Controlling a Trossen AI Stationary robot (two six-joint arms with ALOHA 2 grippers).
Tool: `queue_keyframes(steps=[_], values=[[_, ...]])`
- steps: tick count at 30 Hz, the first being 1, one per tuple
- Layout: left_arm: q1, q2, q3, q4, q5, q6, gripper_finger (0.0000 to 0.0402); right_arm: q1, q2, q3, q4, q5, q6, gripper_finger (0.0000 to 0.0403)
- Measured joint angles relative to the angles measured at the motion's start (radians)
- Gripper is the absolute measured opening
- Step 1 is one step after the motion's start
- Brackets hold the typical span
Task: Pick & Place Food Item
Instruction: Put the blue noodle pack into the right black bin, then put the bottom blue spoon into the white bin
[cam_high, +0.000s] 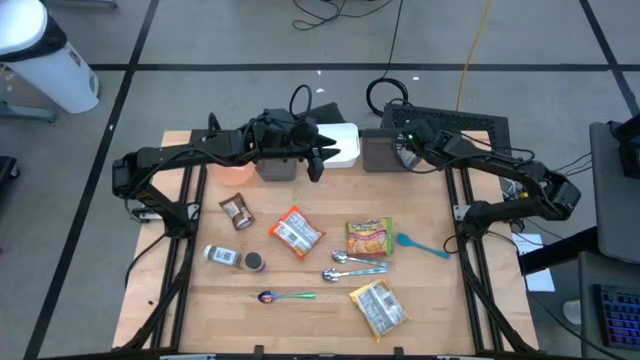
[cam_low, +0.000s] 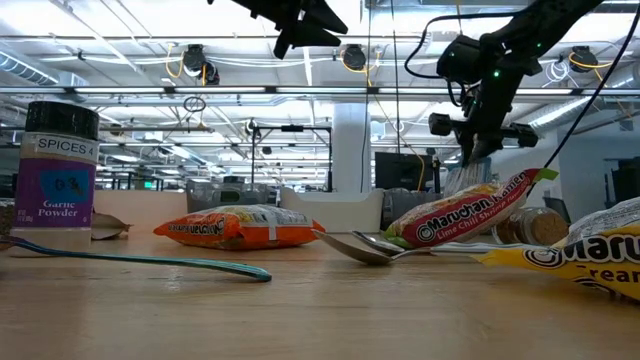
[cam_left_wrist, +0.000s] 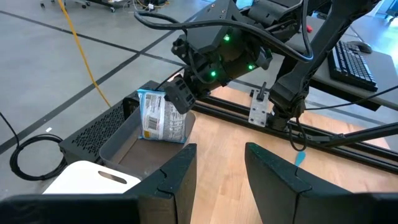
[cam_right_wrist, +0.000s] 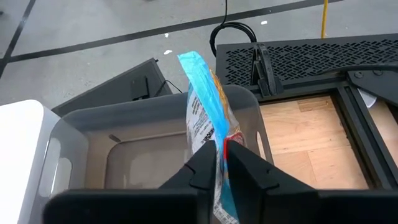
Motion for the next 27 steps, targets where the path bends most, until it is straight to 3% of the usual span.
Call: queue_keyframes(steps=[11,21,27], values=[[0.000,0.000,0.000,0.000,0.000,0.000,0.0145,0.000,-0.006,0.000,0.000,-0.003,-0.008,0.0103],[0.000,0.000,0.000,0.000,0.000,0.000,0.0145,-0.001,-0.073,0.000,0.013,-0.004,-0.121,0.0108],[0.000,0.000,0.000,0.000,0.000,0.000,0.0145,0.000,-0.121,0.000,0.111,-0.054,-0.210,0.0110]])
